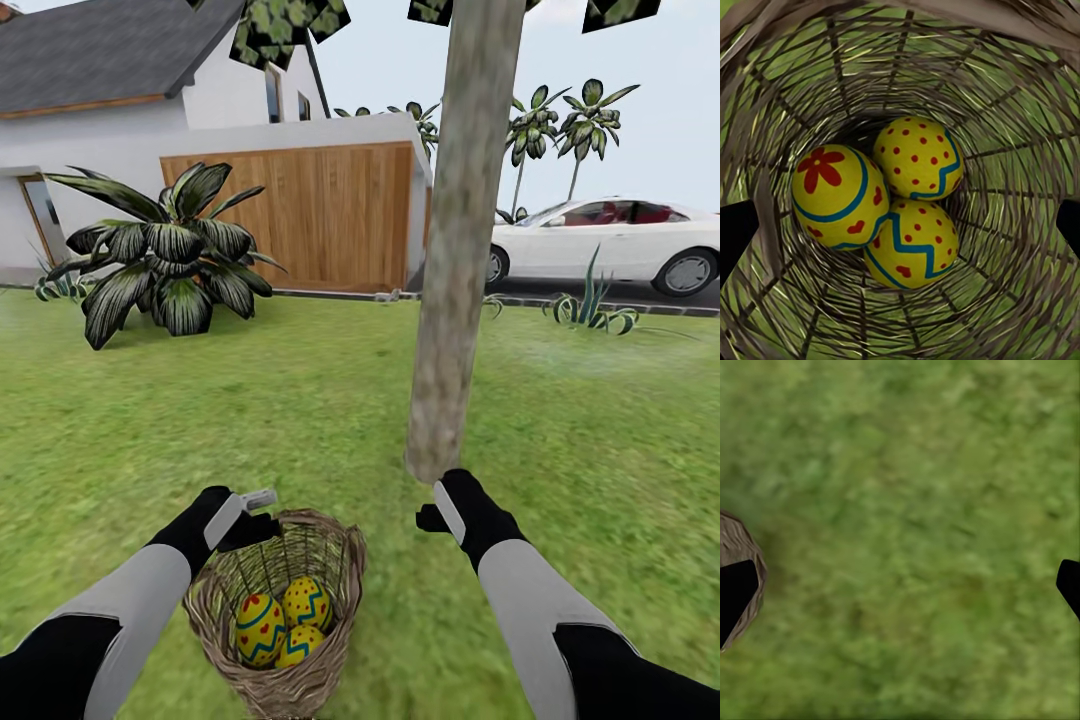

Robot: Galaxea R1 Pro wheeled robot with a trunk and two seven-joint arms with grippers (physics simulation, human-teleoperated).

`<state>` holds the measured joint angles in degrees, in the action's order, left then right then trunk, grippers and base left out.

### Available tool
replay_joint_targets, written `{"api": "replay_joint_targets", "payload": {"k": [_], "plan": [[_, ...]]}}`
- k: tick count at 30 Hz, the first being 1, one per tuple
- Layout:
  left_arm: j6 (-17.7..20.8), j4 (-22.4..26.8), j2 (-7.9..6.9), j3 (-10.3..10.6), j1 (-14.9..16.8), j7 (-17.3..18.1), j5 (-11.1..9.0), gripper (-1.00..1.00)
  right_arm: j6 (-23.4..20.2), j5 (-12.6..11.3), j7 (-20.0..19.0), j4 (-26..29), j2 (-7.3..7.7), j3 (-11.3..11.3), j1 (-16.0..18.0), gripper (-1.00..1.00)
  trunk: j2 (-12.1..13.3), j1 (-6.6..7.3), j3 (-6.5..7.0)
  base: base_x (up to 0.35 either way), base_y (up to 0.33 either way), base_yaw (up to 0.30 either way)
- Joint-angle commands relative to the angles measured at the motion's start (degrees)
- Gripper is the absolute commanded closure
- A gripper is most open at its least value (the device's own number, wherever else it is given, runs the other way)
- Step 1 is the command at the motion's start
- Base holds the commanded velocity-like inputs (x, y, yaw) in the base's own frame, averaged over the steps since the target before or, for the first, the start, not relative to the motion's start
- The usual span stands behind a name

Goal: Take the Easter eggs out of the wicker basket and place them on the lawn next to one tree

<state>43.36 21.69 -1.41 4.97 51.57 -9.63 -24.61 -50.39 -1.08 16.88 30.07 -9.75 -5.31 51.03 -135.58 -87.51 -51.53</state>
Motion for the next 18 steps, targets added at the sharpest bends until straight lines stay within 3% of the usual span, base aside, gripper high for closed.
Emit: {"api": "replay_joint_targets", "payload": {"k": [1, 18], "plan": [[0.19, 0.10, -0.07, 0.48, 0.02, -0.39, -0.62, -1.00, -0.15, -0.13, 0.26, 0.05, -0.06, -0.32, 0.03, -1.00, -0.44, -0.21, -0.24, 0.000, 0.000, 0.000], [-0.19, 0.14, -0.09, 0.64, 0.02, -0.55, -0.61, -1.00, -0.15, -0.15, 0.26, -0.02, -0.09, -0.31, 0.03, -1.00, -7.26, -3.95, -3.30, 0.000, 0.000, 0.000]]}}
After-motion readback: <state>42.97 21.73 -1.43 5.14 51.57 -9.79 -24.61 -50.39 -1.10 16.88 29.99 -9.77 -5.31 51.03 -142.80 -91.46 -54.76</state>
